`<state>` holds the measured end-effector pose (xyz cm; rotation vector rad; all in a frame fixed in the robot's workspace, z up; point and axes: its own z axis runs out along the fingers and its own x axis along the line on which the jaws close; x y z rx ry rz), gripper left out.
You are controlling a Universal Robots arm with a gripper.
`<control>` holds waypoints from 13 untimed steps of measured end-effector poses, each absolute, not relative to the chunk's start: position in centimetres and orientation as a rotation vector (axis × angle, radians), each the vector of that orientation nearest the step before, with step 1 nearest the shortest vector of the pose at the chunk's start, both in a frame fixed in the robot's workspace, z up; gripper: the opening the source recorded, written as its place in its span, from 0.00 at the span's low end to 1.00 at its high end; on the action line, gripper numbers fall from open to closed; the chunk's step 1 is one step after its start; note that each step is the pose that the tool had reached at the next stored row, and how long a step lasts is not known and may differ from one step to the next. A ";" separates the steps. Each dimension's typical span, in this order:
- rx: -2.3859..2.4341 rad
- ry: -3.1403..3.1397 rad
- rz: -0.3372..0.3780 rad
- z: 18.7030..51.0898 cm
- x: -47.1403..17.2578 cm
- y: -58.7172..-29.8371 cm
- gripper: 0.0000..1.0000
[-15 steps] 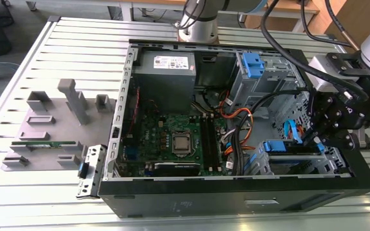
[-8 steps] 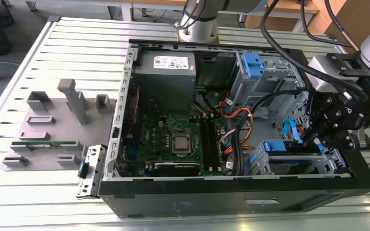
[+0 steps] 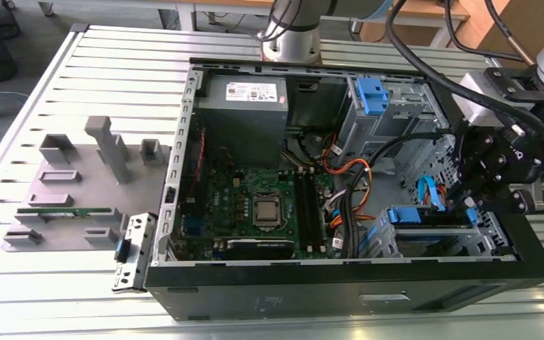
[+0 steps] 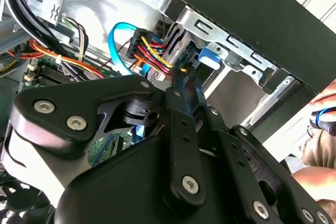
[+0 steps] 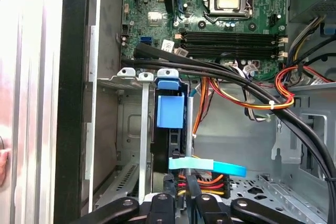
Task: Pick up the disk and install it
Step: 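Insert the second disk wire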
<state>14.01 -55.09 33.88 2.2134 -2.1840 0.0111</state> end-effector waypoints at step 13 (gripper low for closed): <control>2.220 -2.191 -0.003 33.9 14.0 -54.7 0.23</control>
